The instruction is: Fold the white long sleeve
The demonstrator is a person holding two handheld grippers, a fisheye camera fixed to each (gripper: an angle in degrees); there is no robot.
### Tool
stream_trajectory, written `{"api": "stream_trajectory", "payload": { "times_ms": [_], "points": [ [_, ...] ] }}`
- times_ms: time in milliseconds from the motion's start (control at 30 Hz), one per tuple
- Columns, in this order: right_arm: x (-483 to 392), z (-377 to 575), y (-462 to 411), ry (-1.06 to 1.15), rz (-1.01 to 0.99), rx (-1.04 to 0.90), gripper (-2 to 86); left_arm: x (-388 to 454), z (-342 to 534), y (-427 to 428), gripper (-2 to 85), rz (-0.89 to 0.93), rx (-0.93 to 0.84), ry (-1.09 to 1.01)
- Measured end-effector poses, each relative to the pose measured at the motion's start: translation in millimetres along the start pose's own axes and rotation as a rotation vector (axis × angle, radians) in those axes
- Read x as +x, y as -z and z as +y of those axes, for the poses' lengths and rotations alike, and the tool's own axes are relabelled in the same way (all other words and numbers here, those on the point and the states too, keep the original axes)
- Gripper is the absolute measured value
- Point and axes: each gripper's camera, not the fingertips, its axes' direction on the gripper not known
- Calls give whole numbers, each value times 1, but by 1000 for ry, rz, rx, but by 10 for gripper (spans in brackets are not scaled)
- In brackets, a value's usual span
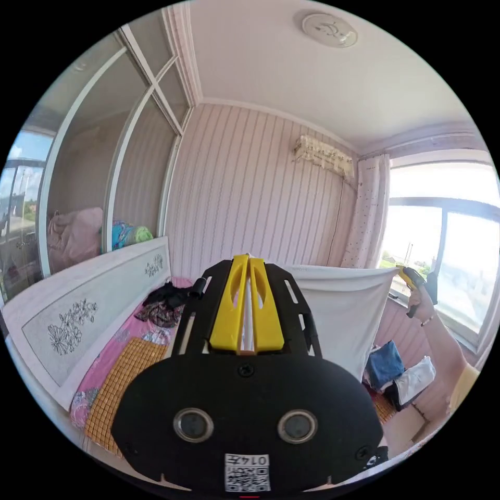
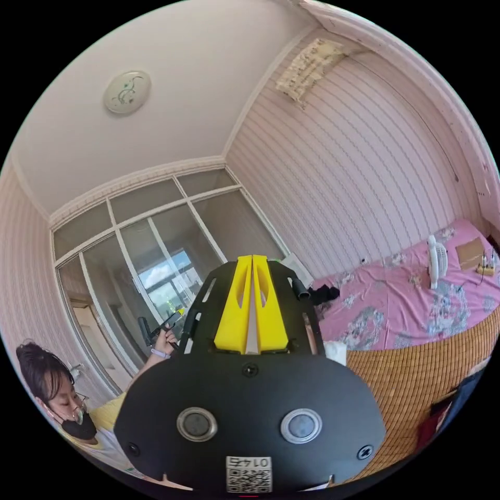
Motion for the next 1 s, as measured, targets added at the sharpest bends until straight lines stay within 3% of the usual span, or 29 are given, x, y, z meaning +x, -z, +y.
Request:
{"api": "stream_trajectory", "payload": {
  "times_ms": [67,167,300,500,700,833,1000],
  "points": [
    [-29,-27,2,143,-15,87,-4,10,-30,19,-10,5,190,-45],
    [-63,-42,-1,338,3,121,-5,15,-39,33,-10,46,332,-71],
    [-35,-4,-17,410,3,28,-5,1,-6,10,-10,131,269,-85],
    [96,138,-44,247,115,-242,-5,-42,134,-72,-10,69,-105,-118],
    [236,323,-71,-150,305,-552,-4,-106,325,-160,-10,114,-496,205],
    [304,418,-90,-380,456,-774,-4,-127,427,-207,-10,30,-811,314],
    [327,450,-110,-463,486,-899,-3,-146,471,-229,-10,-4,-928,372]
  ]
}}
